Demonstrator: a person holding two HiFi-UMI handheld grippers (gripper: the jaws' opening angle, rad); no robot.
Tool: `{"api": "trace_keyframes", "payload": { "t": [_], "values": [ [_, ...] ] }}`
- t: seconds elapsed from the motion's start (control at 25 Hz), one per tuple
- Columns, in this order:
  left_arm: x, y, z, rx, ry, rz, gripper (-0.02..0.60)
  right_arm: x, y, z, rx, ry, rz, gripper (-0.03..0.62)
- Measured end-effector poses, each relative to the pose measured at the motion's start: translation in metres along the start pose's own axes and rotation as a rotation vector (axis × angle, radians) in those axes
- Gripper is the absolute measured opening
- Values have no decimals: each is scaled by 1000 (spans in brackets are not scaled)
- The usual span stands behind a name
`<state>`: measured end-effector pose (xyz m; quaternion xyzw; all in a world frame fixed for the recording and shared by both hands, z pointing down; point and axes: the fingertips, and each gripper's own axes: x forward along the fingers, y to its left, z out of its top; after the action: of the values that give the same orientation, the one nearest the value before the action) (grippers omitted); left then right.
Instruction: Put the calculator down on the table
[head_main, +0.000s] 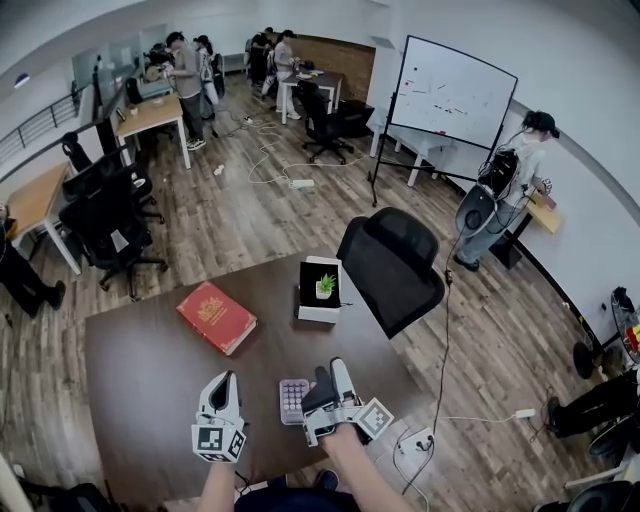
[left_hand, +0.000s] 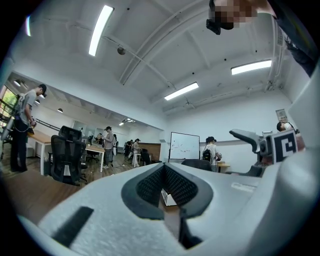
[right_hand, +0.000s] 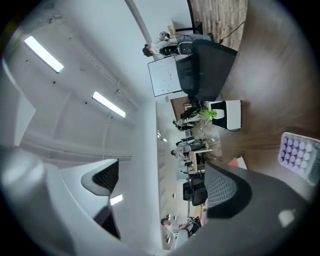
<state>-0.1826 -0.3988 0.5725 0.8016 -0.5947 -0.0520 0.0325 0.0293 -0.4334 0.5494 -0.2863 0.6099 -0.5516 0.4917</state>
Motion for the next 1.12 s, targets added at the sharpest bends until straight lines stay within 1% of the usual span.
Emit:
{"api": "trace_keyframes", "payload": {
  "t": [0.16,0.32,0.44,0.56,0.64,0.8,0.88,0.96,1.04,1.12],
  "values": [
    [-3,-1,4,1,-2,-1,-5,4,39,6,-67,10,80,537],
    [-7,-3,13,-17,-14,-1,-5,4,57,11,-124,30,127,537],
    [-9,-4,17,-24,-17,-7,-5,-1,58,15,-173,37,130,535],
    [-11,-9,21,-18,-20,-23,-5,-3,60,19,-285,61,113,535],
    [-11,-12,22,-9,-19,-30,-5,-3,67,19,-420,95,98,535],
    [-12,-12,22,-7,-9,-27,-5,-5,72,13,-762,194,40,535],
    [-12,-12,21,-8,-2,-26,-5,-7,71,15,-918,238,0,533],
    [-12,-13,21,-4,1,-24,-5,-9,71,20,-1080,271,-44,517],
    [-13,-14,22,-2,6,-20,-5,-12,72,23,-1252,306,-84,514],
    [-13,-14,23,4,18,-16,-5,-14,69,24,-1401,340,-120,514]
  ]
}}
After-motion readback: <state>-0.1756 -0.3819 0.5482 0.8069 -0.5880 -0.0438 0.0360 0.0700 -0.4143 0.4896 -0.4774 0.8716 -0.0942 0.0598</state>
